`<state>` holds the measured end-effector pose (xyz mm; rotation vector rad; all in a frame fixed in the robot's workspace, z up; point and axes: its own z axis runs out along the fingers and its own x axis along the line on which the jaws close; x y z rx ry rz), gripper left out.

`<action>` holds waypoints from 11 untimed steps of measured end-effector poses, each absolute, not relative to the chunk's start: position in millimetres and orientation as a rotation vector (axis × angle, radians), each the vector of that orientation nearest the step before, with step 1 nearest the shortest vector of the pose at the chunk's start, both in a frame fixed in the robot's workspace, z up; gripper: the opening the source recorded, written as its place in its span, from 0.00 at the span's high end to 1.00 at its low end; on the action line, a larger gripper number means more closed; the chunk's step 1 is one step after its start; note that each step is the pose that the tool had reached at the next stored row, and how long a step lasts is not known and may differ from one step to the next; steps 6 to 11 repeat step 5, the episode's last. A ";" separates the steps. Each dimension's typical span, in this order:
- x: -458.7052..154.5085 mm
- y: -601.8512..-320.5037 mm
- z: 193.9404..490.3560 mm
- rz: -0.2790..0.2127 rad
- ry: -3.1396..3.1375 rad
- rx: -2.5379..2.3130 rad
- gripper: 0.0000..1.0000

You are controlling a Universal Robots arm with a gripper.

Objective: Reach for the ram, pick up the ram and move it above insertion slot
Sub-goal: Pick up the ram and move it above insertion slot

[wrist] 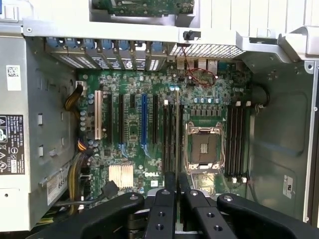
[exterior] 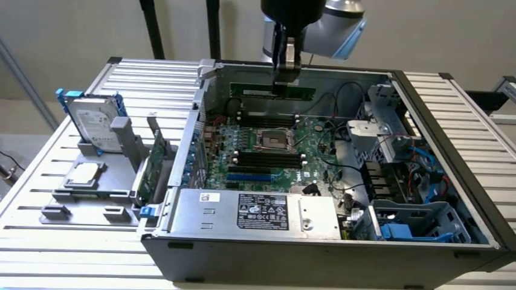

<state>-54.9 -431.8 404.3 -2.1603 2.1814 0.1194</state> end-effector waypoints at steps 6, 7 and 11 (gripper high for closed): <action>-54.9 -431.7 404.3 0.119 2.182 -2.160 0.87; -54.9 -431.7 404.3 0.119 2.182 -2.160 0.87; -54.9 -431.7 404.3 0.119 2.182 -2.160 0.87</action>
